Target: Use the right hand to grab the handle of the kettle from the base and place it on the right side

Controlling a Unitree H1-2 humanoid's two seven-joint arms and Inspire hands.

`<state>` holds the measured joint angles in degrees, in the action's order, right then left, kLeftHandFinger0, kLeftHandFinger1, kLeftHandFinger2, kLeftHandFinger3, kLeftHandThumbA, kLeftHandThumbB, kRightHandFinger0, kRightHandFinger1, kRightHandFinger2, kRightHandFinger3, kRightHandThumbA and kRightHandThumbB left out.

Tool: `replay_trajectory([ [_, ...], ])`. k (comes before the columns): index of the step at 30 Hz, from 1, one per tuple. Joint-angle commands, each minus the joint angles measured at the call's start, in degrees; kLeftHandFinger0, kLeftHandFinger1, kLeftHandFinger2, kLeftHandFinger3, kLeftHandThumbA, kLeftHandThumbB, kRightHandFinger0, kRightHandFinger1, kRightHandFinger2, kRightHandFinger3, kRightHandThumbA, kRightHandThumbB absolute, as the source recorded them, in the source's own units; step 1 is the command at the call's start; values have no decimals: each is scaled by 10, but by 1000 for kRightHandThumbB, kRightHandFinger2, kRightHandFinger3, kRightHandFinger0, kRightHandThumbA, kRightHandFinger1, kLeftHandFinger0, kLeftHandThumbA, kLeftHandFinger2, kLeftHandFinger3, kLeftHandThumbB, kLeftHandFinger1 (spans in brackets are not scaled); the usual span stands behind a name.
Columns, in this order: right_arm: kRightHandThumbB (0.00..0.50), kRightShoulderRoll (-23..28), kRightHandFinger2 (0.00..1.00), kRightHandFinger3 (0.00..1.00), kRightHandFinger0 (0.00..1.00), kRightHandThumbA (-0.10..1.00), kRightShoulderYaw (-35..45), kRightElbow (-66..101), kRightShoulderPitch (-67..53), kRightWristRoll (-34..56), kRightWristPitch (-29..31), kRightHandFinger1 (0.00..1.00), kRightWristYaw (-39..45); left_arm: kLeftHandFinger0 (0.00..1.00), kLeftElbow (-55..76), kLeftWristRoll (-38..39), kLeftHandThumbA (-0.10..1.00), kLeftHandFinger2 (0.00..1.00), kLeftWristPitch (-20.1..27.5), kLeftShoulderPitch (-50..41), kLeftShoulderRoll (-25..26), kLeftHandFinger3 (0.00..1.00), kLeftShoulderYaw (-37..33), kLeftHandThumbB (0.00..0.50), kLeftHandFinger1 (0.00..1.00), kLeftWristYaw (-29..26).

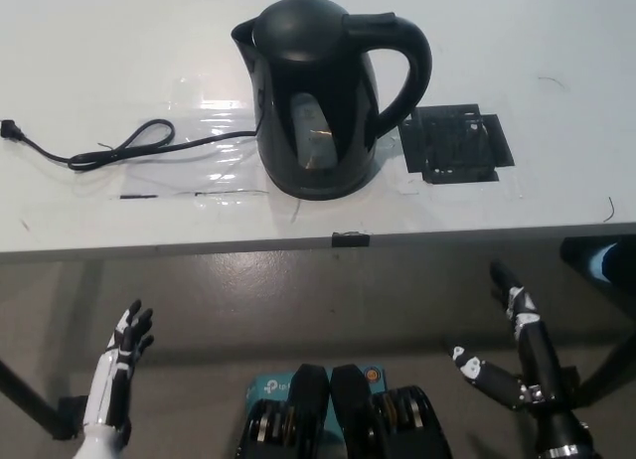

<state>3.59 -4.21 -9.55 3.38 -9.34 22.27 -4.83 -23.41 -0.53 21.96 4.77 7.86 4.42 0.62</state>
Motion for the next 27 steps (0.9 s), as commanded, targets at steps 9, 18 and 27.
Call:
replay_trajectory([
  [9, 209, -19, 1000, 1000, 1000, 881, 30, 179, 54, -17, -1, 1000, -17, 1000, 58, -10, 1000, 1000, 26, 19, 3, 1000, -18, 500, 1000, 5],
  [18, 272, -1, 1000, 1000, 1000, 1000, 45, 150, 202, -22, -143, 1000, 7, 1000, 67, -8, 1000, 1000, 24, 14, 2, 1000, -27, 500, 1000, 11],
  [27, 221, 14, 1000, 1000, 1000, 1000, 44, -46, 365, -33, -157, 1000, -18, 1000, 66, -17, 1000, 1000, 23, 9, 0, 1000, -32, 500, 1000, 7],
])
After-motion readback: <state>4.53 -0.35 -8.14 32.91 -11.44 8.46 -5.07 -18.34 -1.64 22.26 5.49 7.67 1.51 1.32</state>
